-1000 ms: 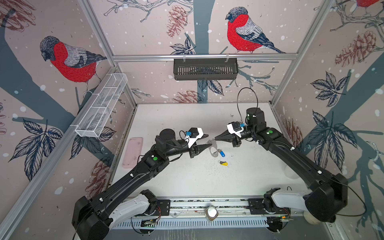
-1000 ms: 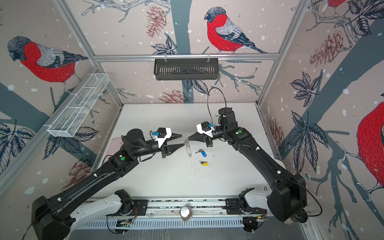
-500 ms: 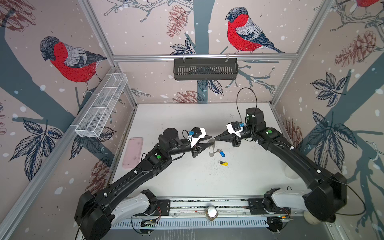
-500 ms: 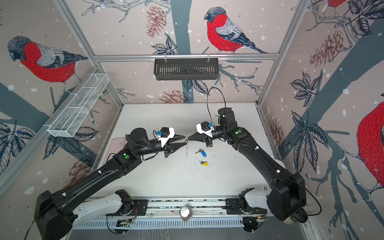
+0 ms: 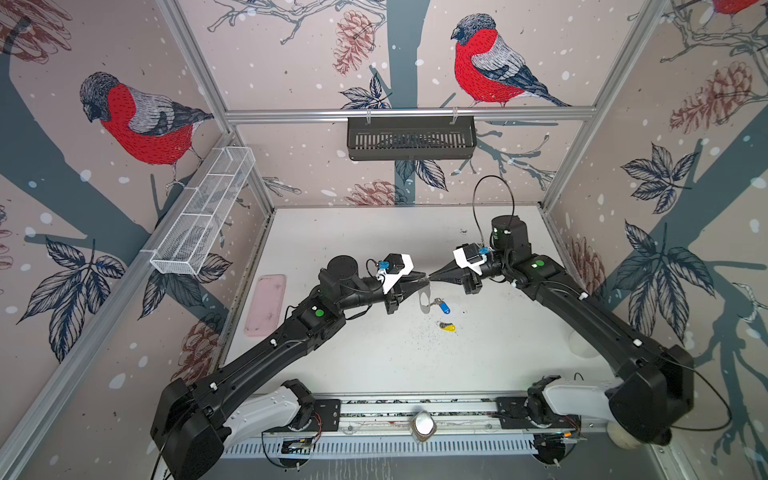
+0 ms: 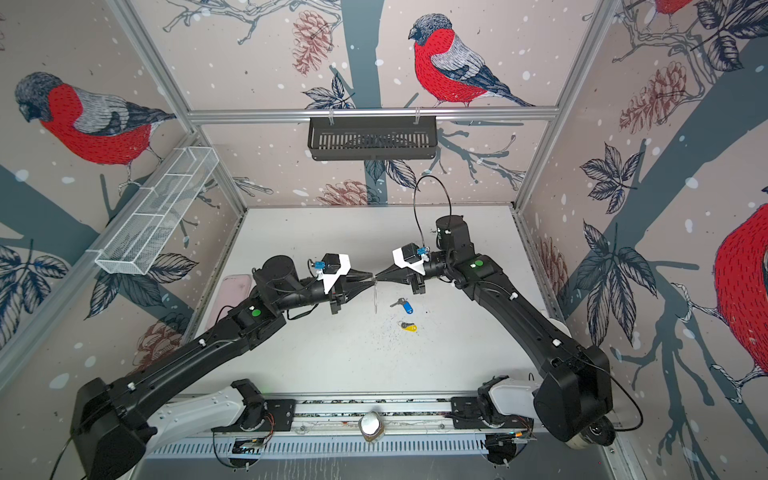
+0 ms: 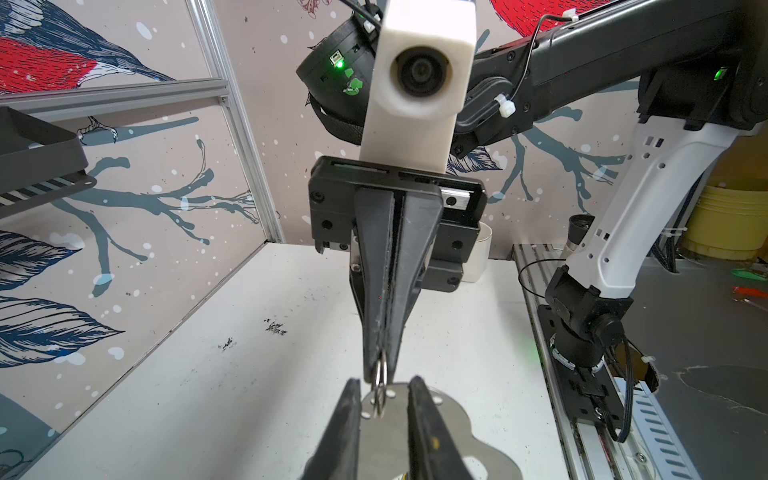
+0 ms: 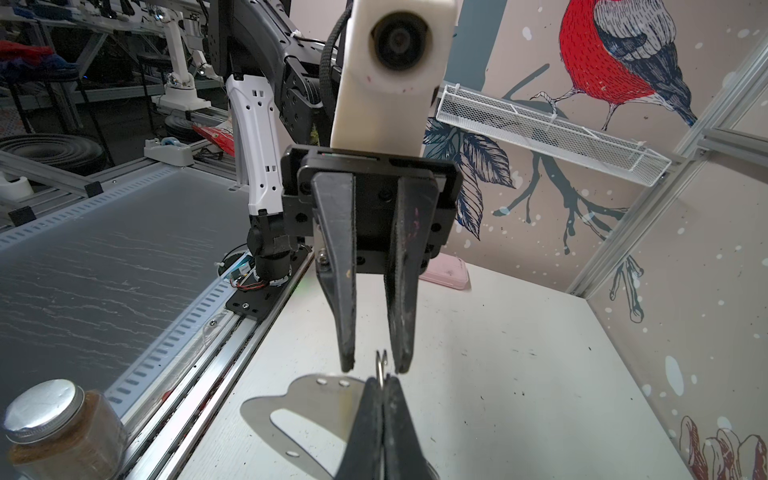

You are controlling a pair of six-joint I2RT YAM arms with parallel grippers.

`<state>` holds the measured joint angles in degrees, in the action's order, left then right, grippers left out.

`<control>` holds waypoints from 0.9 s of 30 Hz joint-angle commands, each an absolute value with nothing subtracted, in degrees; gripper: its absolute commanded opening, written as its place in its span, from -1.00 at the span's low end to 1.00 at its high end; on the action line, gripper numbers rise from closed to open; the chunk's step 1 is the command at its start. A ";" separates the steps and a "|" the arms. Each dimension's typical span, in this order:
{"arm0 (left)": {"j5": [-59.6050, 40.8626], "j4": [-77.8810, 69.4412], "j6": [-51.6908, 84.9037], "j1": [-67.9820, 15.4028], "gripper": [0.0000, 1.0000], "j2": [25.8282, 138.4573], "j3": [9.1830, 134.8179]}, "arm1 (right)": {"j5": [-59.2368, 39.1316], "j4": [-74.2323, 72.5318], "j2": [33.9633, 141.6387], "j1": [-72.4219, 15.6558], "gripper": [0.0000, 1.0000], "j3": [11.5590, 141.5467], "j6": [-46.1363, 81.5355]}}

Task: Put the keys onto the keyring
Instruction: 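Bring the lifted plate toward the left gripper and grasp its ring with the left gripper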

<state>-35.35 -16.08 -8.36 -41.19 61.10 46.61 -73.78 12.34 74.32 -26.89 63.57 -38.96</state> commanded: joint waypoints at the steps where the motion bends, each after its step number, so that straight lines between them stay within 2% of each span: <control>1: -35.48 -18.26 -8.10 -41.29 -0.58 61.46 47.50 | -75.67 12.34 73.98 -26.93 -0.99 63.81 -39.46; 17: -35.79 -17.91 -8.66 -41.48 -0.78 62.89 48.40 | -76.58 13.29 73.84 -27.27 -0.99 64.07 -40.34; 24: -35.91 -18.19 -10.40 -41.79 -1.00 62.36 47.32 | -76.22 12.84 73.98 -27.26 -0.98 64.16 -39.75; 27: -35.10 -21.09 -10.99 -41.84 -1.00 60.71 44.90 | -75.93 12.06 74.09 -27.32 -0.94 63.98 -39.08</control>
<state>-35.92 -17.34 -9.50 -41.63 61.65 46.19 -74.54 13.54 74.22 -27.05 63.75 -39.18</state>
